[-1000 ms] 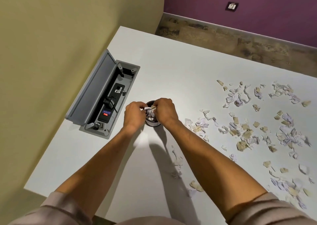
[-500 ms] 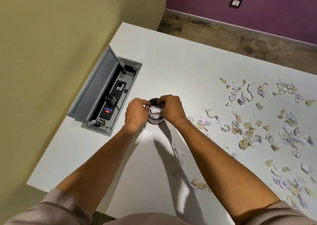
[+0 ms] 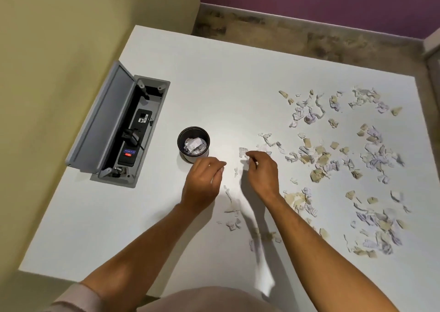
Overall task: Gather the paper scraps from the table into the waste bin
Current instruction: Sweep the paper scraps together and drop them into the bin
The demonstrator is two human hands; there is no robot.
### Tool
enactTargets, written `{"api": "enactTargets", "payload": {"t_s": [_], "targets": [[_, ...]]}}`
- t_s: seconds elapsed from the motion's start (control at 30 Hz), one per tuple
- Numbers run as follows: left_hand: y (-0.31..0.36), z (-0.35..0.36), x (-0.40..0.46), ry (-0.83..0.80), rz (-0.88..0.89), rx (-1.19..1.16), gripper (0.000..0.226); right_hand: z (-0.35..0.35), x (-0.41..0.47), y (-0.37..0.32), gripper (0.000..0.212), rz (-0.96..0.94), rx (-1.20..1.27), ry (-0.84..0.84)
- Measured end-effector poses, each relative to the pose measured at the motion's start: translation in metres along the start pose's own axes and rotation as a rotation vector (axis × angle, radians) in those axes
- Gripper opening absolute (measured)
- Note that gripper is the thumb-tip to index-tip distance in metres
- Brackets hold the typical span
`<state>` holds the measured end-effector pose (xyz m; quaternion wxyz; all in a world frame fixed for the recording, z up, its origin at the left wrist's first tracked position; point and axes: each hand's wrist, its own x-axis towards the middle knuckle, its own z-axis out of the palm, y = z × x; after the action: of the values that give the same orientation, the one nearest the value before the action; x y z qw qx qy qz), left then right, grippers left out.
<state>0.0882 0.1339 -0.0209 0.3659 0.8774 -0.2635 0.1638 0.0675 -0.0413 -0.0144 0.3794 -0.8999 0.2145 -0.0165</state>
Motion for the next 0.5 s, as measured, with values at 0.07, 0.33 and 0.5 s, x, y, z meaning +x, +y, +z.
{"api": "enactTargets", "payload": {"t_s": [0.07,0.33,0.5], "targets": [[0.006,0.016,-0.012,-0.088,0.118,0.083,0.013,-0.004,-0.012,0.021,0.028,0.023,-0.031,0.006],[-0.004,0.065,-0.044,-0.667,-0.277,0.275,0.055,-0.033,-0.052,0.11,0.041,0.137,-0.23,0.095],[-0.015,0.073,-0.062,-0.58,-0.417,0.311,0.083,-0.049,-0.08,0.158,0.064,0.312,-0.326,0.121]]}}
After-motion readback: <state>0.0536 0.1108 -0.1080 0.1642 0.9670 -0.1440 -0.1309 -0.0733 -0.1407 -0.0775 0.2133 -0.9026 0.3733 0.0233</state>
